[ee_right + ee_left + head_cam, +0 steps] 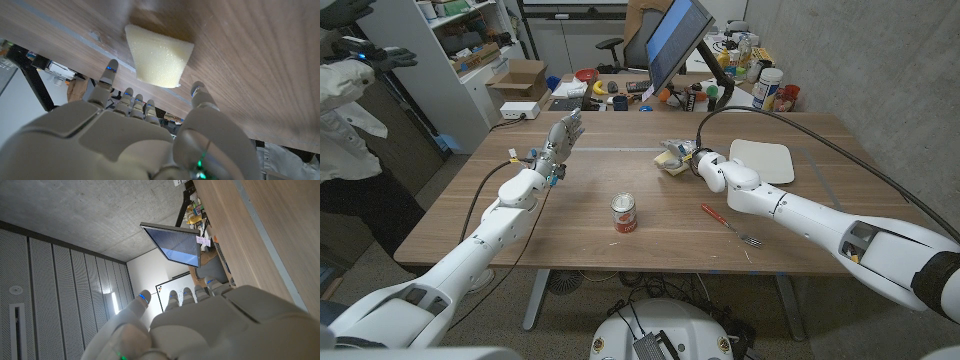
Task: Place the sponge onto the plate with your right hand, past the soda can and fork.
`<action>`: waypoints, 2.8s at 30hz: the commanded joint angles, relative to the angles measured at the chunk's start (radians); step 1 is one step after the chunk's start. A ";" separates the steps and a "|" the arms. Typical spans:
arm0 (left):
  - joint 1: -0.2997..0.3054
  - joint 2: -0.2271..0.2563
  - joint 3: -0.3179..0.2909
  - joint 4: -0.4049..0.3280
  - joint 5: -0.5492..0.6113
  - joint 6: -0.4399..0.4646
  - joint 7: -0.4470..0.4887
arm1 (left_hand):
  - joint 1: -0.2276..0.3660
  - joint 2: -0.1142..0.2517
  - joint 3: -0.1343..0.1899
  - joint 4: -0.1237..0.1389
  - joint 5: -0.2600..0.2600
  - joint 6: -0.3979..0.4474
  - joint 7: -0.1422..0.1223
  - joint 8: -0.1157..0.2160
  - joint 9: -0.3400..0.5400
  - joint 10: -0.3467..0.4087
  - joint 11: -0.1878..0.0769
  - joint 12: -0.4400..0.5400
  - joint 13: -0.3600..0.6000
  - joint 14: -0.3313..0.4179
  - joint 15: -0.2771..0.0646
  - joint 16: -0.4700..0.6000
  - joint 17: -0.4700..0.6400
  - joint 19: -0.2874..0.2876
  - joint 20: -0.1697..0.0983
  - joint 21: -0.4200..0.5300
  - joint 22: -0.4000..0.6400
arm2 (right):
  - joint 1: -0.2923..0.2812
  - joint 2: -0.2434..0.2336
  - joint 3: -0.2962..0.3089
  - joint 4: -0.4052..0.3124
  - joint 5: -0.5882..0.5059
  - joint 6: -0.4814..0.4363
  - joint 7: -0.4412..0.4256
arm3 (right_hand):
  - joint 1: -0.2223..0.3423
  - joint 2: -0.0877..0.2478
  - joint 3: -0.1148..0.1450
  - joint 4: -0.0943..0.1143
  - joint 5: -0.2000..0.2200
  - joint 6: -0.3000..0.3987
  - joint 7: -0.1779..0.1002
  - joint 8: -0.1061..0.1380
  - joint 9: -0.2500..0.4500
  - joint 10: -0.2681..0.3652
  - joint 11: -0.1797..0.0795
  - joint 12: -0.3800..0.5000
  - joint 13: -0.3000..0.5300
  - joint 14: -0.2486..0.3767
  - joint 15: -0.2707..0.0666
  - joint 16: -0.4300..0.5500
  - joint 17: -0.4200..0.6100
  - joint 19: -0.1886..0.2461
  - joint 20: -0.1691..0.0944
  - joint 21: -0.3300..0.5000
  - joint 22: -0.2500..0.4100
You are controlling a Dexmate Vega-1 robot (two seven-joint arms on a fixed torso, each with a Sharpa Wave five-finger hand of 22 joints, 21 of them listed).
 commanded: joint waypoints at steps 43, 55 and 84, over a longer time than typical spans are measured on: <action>0.018 0.005 -0.014 -0.039 -0.001 -0.018 0.014 | -0.015 0.090 -0.010 0.002 0.000 0.023 0.006 0.005 0.004 -0.010 0.003 -0.003 0.005 -0.005 0.004 0.001 0.005 -0.006 -0.008 -0.003 0.002 | 0.029 0.033 -0.013 0.153 0.086 0.189 -0.108 | 0.838 0.151 -0.095 -0.006 0.017 0.538 -0.028 0.120 0.045 0.531 -0.017 0.324 0.159 0.813 -0.255 0.522 0.474 0.708 -0.434 0.350 0.192; 0.008 0.007 -0.009 -0.035 0.009 -0.015 0.014 | -0.016 0.090 -0.011 0.003 0.000 0.023 0.007 0.003 0.004 -0.013 0.003 -0.004 0.005 -0.008 0.002 0.000 0.005 -0.008 -0.012 -0.004 0.002 | 0.014 0.038 0.012 0.199 0.097 0.295 -0.265 | 1.012 0.154 -0.096 0.018 0.008 0.871 0.055 0.245 0.169 0.659 0.031 0.626 0.413 0.982 -0.251 0.456 0.617 0.696 -0.436 0.576 0.289; 0.021 0.015 -0.015 -0.061 0.016 -0.026 0.026 | -0.018 0.091 -0.015 0.004 0.001 0.020 0.005 0.000 0.005 -0.026 -0.001 -0.007 0.005 -0.017 0.001 0.000 0.006 -0.014 -0.017 -0.005 0.002 | 0.003 -0.004 0.066 0.115 0.017 0.356 -0.455 | 1.045 0.133 -0.109 0.005 0.007 0.917 0.063 0.274 0.186 0.693 0.035 0.641 0.402 1.005 -0.249 0.431 0.638 0.693 -0.437 0.621 0.297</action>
